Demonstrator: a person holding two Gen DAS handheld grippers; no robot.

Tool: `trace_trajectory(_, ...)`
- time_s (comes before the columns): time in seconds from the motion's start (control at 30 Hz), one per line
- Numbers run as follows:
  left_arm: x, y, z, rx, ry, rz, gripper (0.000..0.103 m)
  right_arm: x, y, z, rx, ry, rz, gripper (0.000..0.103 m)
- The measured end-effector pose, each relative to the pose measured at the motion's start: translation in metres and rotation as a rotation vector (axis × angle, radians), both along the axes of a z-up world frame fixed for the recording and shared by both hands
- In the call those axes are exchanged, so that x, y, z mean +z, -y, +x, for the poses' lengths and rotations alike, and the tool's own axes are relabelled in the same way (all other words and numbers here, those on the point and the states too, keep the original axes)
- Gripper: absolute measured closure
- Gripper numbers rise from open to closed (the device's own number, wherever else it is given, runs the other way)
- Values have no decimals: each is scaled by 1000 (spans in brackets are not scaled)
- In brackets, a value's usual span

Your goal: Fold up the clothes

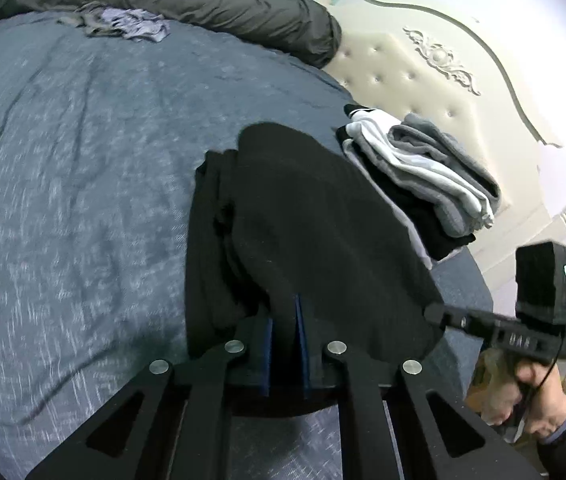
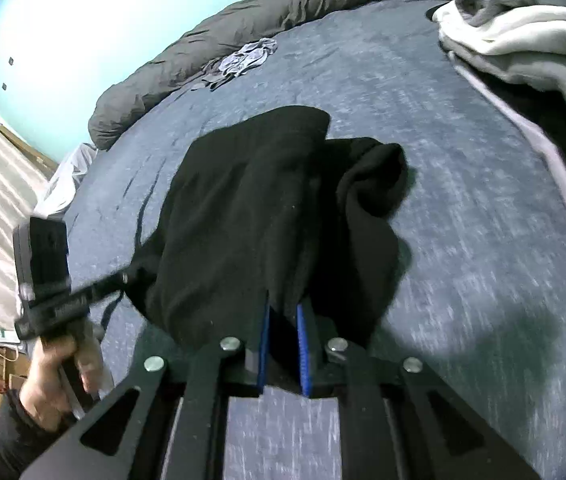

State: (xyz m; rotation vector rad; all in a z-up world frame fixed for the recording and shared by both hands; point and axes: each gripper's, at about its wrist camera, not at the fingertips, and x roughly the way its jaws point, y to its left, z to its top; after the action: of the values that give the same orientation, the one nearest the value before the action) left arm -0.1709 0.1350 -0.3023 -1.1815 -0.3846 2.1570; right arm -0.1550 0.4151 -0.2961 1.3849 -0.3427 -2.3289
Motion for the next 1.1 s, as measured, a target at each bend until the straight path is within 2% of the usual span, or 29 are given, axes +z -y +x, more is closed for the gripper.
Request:
trace_trajectory(0.07, -1, -3, -4, 2, 4, -17, 93, -4, 5, 1, -2, 9, 39, 92)
trace_trajectory(0.17, -9, -5, -11, 6, 39, -36, 92, -18, 3, -8, -51, 56, 29, 92)
trace_trajectory(0.27, -13, 2, -13, 29, 69, -13, 90, -30, 7, -19, -46, 100, 37, 92)
trace_trajectory(0.37, -8, 12, -6, 40, 66, 15, 88, -25, 2, -22, -61, 114, 6, 88)
trace_trajectory(0.4, -6, 13, -4, 39, 63, 17, 87, -22, 0, -20, -65, 114, -1, 80)
trace_trajectory(0.47, -3, 19, 1, 31, 59, 18, 82, -16, -4, -16, -64, 111, -11, 68)
trace_trajectory(0.5, -2, 21, 3, 28, 59, 18, 81, -14, -5, -13, -57, 107, -13, 68)
trace_trajectory(0.6, -3, 26, 9, -4, 64, 8, 68, -12, 0, -4, -12, 103, 11, 68)
trace_trajectory(0.73, -8, 24, 15, -45, 59, -33, 66, -16, 11, 4, 39, 105, 75, 68)
trace_trajectory(0.8, -13, 22, 17, -63, 54, -55, 67, -18, 9, 5, 48, 106, 70, 69)
trace_trajectory(0.87, -14, 19, 18, -74, 43, -72, 94, -19, 6, 4, 56, 103, 65, 78)
trace_trajectory(0.93, -12, 20, 17, -66, 30, -72, 94, -18, 3, 4, 66, 89, 66, 87)
trace_trajectory(1.1, -8, 23, 12, -47, 34, -60, 95, -17, -6, 5, 72, 56, 81, 94)
